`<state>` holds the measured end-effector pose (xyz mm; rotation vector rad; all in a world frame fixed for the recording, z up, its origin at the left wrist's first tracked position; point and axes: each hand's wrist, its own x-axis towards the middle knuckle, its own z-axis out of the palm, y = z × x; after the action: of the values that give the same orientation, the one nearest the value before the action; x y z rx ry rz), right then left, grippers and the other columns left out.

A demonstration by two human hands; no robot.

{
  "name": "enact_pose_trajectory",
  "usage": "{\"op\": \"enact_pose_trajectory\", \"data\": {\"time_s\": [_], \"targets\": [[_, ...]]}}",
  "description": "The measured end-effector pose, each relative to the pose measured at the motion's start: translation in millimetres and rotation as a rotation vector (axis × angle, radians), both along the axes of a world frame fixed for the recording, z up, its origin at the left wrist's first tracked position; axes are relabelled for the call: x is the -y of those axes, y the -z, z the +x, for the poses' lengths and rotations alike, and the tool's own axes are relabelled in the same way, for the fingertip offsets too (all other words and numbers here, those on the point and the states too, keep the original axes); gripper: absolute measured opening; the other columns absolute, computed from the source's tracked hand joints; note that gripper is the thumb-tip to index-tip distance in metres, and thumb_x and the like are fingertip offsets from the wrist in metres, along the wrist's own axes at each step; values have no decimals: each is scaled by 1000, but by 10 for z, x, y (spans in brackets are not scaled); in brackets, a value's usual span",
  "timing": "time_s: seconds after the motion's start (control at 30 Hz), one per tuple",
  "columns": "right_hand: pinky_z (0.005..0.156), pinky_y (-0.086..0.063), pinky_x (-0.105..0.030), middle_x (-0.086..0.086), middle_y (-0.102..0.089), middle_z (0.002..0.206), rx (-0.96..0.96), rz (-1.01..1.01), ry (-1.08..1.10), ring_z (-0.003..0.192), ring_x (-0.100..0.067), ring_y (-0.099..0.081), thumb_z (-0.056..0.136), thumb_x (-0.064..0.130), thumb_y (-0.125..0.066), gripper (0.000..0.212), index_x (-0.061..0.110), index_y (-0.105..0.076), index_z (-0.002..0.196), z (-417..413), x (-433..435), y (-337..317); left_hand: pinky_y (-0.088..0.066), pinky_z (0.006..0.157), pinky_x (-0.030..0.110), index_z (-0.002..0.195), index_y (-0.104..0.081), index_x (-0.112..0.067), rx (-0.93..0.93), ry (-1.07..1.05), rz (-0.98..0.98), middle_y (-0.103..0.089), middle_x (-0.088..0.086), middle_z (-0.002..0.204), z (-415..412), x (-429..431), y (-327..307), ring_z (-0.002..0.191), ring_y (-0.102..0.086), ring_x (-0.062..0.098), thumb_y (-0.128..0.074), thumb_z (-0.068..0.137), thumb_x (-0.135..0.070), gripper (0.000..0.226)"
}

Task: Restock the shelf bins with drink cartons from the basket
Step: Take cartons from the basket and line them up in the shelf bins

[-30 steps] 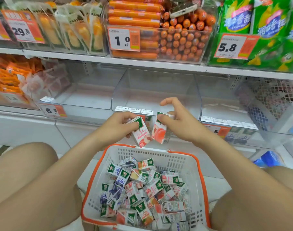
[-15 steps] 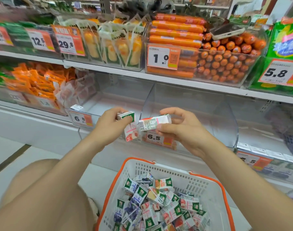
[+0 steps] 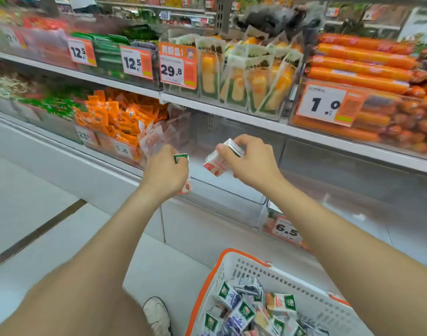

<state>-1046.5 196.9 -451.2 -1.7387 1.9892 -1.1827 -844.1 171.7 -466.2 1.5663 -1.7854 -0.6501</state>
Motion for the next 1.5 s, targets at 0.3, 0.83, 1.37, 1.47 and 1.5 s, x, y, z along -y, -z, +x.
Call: {"op": "enact_pose_trajectory", "data": {"time_s": [0.3, 0.83, 1.37, 1.47, 1.5], "targets": [[60, -62, -43, -7, -66, 59, -157, 222, 3, 62, -28, -72, 70, 74, -70, 66, 9, -61, 63, 440, 752, 388, -47, 40, 24, 116, -60, -12, 129, 50, 124, -62, 7, 88, 410, 196, 213, 69, -62, 17, -47, 101, -4, 22], [90, -55, -29, 0, -76, 105, -18, 203, -458, 98, -16, -70, 92, 20, -58, 37, 19, -72, 127, 609, 749, 447, -63, 86, 54, 120, -53, -24, -274, 22, 209, -67, 4, 116, 466, 349, 320, 99, -72, 26, -73, 98, -22, 29], [67, -41, -17, 6, -69, 82, -58, 146, -73, 102, -22, -58, 86, 25, -71, 14, 23, -61, 95, 337, 577, 609, -41, 99, 55, 143, -29, -13, 659, 218, 118, -29, 17, 147, 165, 90, 532, 131, -43, 45, -60, 100, -31, 56], [68, -53, -33, -8, -74, 81, -54, 279, -133, 95, -27, -65, 87, 26, -65, 14, 14, -66, 93, 464, 620, 647, -42, 98, 53, 146, -24, -11, 748, 163, 79, -24, 18, 154, 88, 51, 600, 136, -42, 45, -60, 99, -29, 62], [71, -58, -40, -17, -74, 82, -48, 319, -157, 93, -33, -67, 88, 27, -61, 23, 6, -69, 93, 484, 636, 632, -43, 97, 52, 149, -21, -10, 764, 147, 79, -22, 19, 157, 73, 46, 632, 137, -42, 44, -61, 98, -28, 67]]}}
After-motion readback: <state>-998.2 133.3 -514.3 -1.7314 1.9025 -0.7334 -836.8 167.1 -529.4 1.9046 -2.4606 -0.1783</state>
